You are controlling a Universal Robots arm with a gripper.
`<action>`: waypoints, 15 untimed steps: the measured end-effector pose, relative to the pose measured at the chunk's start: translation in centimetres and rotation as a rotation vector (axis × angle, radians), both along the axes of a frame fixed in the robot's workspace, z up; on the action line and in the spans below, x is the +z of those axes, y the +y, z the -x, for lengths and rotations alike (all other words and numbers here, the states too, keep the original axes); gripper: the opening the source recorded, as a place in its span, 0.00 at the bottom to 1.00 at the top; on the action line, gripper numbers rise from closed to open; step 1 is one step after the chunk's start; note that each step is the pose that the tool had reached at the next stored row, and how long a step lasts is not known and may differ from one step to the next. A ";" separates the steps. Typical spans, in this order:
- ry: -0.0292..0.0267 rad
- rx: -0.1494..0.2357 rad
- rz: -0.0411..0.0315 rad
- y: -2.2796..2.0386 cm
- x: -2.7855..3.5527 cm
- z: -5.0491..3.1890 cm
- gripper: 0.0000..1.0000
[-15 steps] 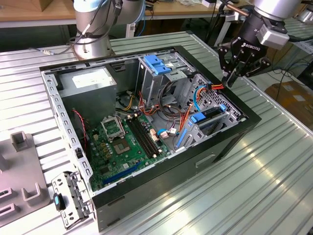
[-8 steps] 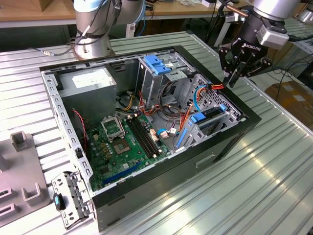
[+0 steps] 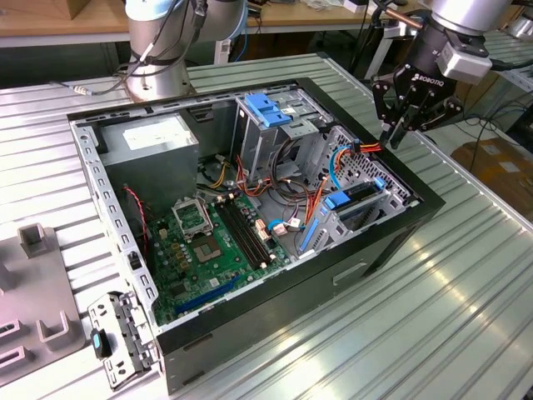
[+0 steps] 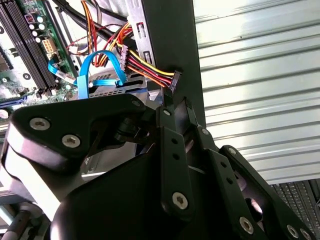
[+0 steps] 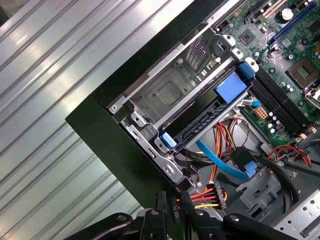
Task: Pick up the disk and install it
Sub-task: 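Insert the first disk wire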
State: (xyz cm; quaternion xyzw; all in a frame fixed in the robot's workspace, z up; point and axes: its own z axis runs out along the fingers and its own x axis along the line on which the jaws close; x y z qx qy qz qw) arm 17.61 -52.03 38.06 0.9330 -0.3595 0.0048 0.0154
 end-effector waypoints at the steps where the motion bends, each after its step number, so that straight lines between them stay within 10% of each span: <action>1: -0.0014 0.000 -0.0001 0.00 -0.01 0.00 0.25; 6: -0.0193 0.000 0.0078 0.05 -0.03 0.00 0.25; 15: -0.0317 0.029 0.0063 0.59 -0.61 0.17 0.25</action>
